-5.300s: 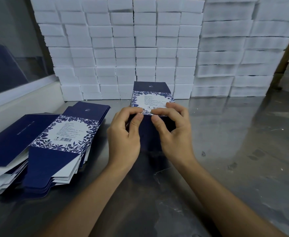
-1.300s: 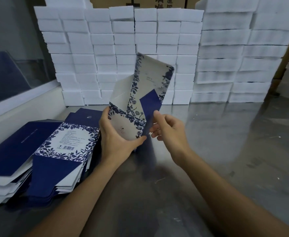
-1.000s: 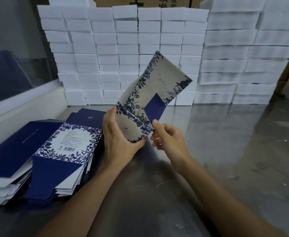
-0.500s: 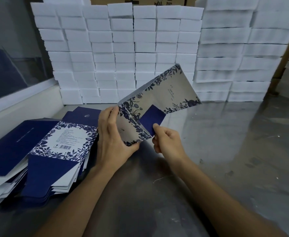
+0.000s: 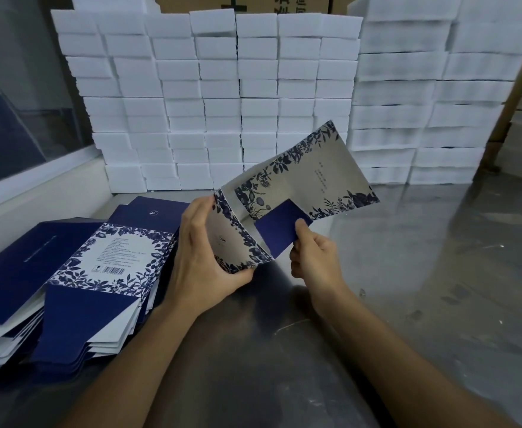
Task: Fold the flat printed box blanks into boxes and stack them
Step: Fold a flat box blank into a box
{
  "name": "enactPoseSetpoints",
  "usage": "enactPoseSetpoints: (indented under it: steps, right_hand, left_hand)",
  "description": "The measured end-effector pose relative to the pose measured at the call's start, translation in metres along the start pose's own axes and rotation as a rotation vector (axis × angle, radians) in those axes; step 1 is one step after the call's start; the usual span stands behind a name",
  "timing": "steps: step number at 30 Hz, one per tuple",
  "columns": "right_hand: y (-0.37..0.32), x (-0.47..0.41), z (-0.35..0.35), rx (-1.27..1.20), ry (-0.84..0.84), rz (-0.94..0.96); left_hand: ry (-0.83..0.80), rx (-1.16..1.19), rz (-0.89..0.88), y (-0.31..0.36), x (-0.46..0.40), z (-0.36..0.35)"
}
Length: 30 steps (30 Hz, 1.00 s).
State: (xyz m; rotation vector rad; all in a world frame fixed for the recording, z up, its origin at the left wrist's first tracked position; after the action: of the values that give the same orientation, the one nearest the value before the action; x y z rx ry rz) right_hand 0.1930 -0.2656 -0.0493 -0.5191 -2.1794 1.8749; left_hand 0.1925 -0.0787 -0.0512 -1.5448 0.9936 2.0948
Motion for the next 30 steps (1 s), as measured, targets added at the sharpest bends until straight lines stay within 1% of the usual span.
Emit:
enactPoseSetpoints:
  steps: [7,13,16,19,21,23,26,30]
  right_hand:
    - [0.001,-0.009,0.009,-0.034,0.123,-0.037]
    - [-0.003,-0.012,0.014,-0.079,0.200,-0.099]
    - [-0.005,-0.009,0.011,-0.047,0.157,-0.014]
    - [-0.003,-0.003,0.001,0.019,0.057,0.002]
    - [0.001,-0.001,-0.004,0.042,0.018,0.022]
    - [0.003,-0.002,-0.005,0.018,0.018,0.029]
    - [0.002,-0.003,-0.006,-0.039,0.006,0.034]
    - [-0.002,-0.004,-0.010,-0.098,-0.011,0.031]
  left_hand:
    - [-0.063,0.039,0.007,0.006,-0.001,0.000]
    - [-0.085,0.028,0.026,0.013,-0.001,0.001]
    - [-0.072,-0.014,0.041,0.019,0.001,-0.001]
    - [-0.069,-0.065,0.101,0.021,0.002,-0.003]
    - [-0.074,-0.071,0.128,0.021,0.002,-0.003]
    - [-0.074,-0.048,0.166,0.021,0.003,-0.003]
    - [-0.032,0.038,0.315,0.021,0.001,-0.004]
    - [-0.013,0.114,0.414,0.024,-0.002,-0.006]
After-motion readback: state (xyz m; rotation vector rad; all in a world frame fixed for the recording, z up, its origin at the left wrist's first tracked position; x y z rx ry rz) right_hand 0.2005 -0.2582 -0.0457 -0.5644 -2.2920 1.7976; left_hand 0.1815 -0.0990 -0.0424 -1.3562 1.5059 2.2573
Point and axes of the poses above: each hand's wrist, its own x-axis away from the middle knuckle, its own z-axis out of the back of the hand, y = z × x, the point moved 2 cm from there along -x, towards the middle knuckle, and after that the axes turned 15 degrees about y, right-handed, at the moved point
